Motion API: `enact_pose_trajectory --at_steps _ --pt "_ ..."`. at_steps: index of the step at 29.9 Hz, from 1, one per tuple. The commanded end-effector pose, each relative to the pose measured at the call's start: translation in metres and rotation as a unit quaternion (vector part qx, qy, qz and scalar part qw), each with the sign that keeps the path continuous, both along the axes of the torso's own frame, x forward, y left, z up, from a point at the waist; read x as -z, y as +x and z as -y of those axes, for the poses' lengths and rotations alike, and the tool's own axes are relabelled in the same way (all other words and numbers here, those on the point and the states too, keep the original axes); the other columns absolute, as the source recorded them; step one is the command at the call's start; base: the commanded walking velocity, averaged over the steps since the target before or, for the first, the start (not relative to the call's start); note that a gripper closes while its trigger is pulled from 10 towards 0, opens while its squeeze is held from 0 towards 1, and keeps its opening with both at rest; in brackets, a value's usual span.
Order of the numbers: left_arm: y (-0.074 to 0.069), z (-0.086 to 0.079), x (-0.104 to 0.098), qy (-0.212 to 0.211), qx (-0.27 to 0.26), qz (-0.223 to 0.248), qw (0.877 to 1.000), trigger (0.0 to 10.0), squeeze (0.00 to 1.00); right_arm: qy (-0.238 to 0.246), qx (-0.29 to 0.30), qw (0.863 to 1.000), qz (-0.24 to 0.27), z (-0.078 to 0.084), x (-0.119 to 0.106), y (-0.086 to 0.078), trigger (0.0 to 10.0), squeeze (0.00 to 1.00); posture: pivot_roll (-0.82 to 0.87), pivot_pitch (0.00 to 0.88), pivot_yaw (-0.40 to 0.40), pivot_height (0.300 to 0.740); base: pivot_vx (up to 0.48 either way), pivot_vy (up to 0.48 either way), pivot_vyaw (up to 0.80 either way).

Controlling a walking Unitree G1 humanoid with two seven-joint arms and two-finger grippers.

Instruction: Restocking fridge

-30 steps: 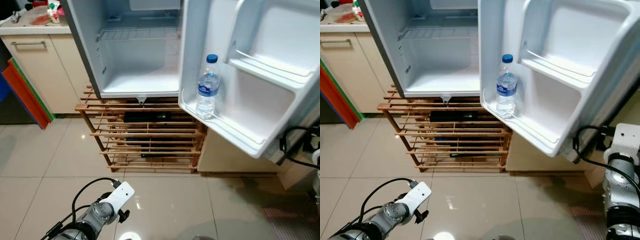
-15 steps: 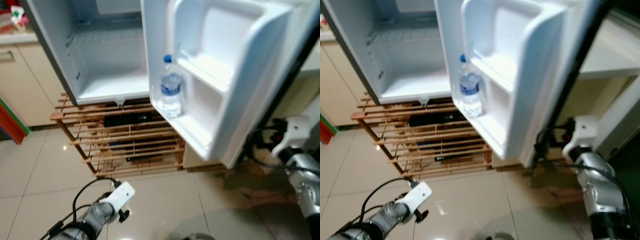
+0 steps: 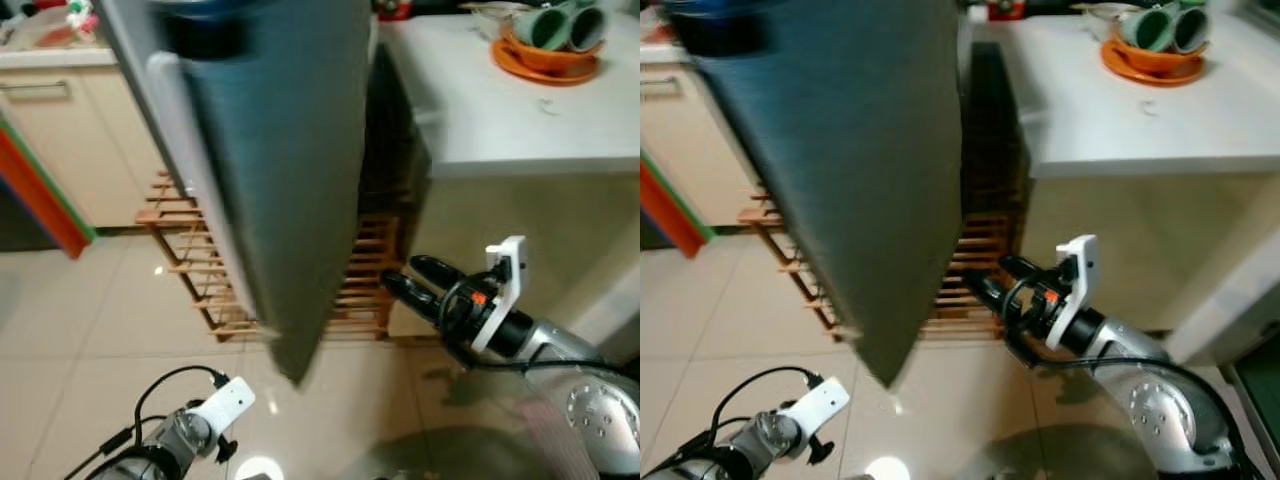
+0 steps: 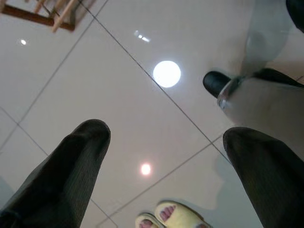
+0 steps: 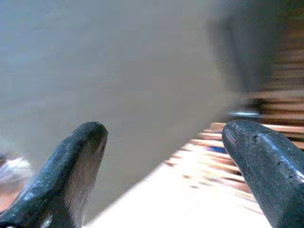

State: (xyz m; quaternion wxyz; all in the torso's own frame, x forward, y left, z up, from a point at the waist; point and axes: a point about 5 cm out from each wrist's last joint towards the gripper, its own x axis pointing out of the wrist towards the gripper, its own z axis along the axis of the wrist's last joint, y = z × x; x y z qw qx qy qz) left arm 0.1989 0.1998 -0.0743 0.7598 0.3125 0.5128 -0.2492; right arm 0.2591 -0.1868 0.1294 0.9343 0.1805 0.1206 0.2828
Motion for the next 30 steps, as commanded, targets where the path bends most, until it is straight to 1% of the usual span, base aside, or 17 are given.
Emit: enact_pose_trajectory --at_steps 1,3,4,5,6,7,8,9,10,11,13,17,20,21,26,27,30 --pt "-0.001 0.0 0.0 0.003 0.008 -0.006 1.0 10.0 0.0 -0.061 0.09 0.994 -0.009 0.021 0.008 0.009 10.0 0.0 -0.14 0.0 0.064 0.724 0.0 0.0 0.0" --pt "-0.001 0.0 0.0 0.003 0.008 -0.006 1.0 10.0 0.0 -0.061 0.09 0.994 -0.009 0.021 0.008 0.009 10.0 0.0 -0.14 0.0 0.064 0.724 0.0 0.0 0.0" --pt "0.002 0.003 -0.001 -0.008 0.005 0.006 1.0 10.0 0.0 -0.131 0.183 0.974 -0.006 0.039 0.014 0.02 10.0 0.0 -0.14 0.0 0.063 0.724 0.0 0.0 0.0" --pt "0.007 0.007 -0.003 -0.023 0.002 0.024 0.999 10.0 0.0 -0.145 0.227 0.963 -0.003 0.046 0.015 0.024 10.0 0.0 -0.14 0.0 0.061 0.724 0.0 0.0 0.0" --pt "0.007 0.007 -0.003 -0.023 0.002 0.024 0.999 10.0 0.0 -0.145 0.227 0.963 -0.003 0.046 0.015 0.024 10.0 0.0 -0.14 0.0 0.061 0.724 0.0 0.0 0.0" --pt "0.021 0.018 -0.011 -0.059 -0.012 0.068 0.996 10.0 0.0 -0.191 0.278 0.941 0.011 0.053 0.016 0.027 10.0 0.0 -0.13 0.0 0.059 0.724 0.0 0.0 0.0" --pt "0.034 0.025 -0.019 -0.089 -0.024 0.106 0.99 10.0 0.0 -0.214 0.29 0.933 0.021 0.053 0.017 0.027 10.0 0.0 -0.13 0.0 0.057 0.724 0.0 0.0 0.0" --pt "0.042 0.029 -0.025 -0.109 -0.033 0.131 0.985 10.0 0.0 -0.23 0.297 0.926 0.028 0.053 0.017 0.028 10.0 0.0 -0.13 0.0 0.055 0.724 0.0 0.0 0.0" --pt "0.064 0.036 -0.042 -0.14 -0.048 0.2 0.969 10.0 0.0 -0.242 0.303 0.921 0.036 0.048 0.021 0.027 10.0 0.0 -0.12 0.0 0.046 0.724 0.0 0.0 0.0" --pt "0.072 0.037 -0.051 -0.15 -0.047 0.244 0.957 10.0 0.0 -0.243 0.308 0.919 0.038 0.045 0.023 0.027 10.0 0.0 -0.12 0.0 0.04 0.724 0.0 0.0 0.0" --pt "0.077 0.038 -0.058 -0.157 -0.047 0.273 0.948 10.0 0.0 -0.244 0.312 0.917 0.04 0.043 0.025 0.027 10.0 0.0 -0.12 0.0 0.04 0.724 0.0 0.0 0.0" --pt "0.113 0.044 -0.118 -0.252 -0.065 0.433 0.863 10.0 0.0 -0.246 0.291 0.924 0.032 0.025 0.046 0.023 10.0 0.0 -0.08 0.0 0.021 0.724 0.0 0.0 0.0" --pt "0.124 0.048 -0.157 -0.28 -0.061 0.516 0.807 10.0 0.0 -0.23 0.274 0.933 0.037 0.017 0.052 0.023 10.0 0.0 -0.07 0.0 0.02 0.724 0.0 0.0 0.0" --pt "0.124 0.048 -0.162 -0.282 -0.062 0.528 0.799 10.0 0.0 -0.225 0.272 0.935 0.039 0.016 0.052 0.024 10.0 0.0 -0.07 0.0 0.02 0.724 0.0 0.0 0.0" --pt "0.117 0.046 -0.204 -0.297 -0.085 0.613 0.727 10.0 0.0 -0.186 0.269 0.944 0.051 0.013 0.049 0.028 10.0 0.0 -0.06 0.0 0.019 0.724 0.0 0.0 0.0" --pt "0.115 0.046 -0.21 -0.3 -0.09 0.623 0.717 10.0 0.0 -0.179 0.269 0.945 0.055 0.012 0.047 0.029 10.0 0.0 -0.06 0.0 0.018 0.724 0.0 0.0 0.0" --pt "0.112 0.051 -0.222 -0.307 -0.1 0.63 0.706 10.0 0.0 -0.174 0.27 0.945 0.063 0.011 0.046 0.032 10.0 0.0 -0.04 0.0 0.01 0.724 0.0 0.0 0.0"
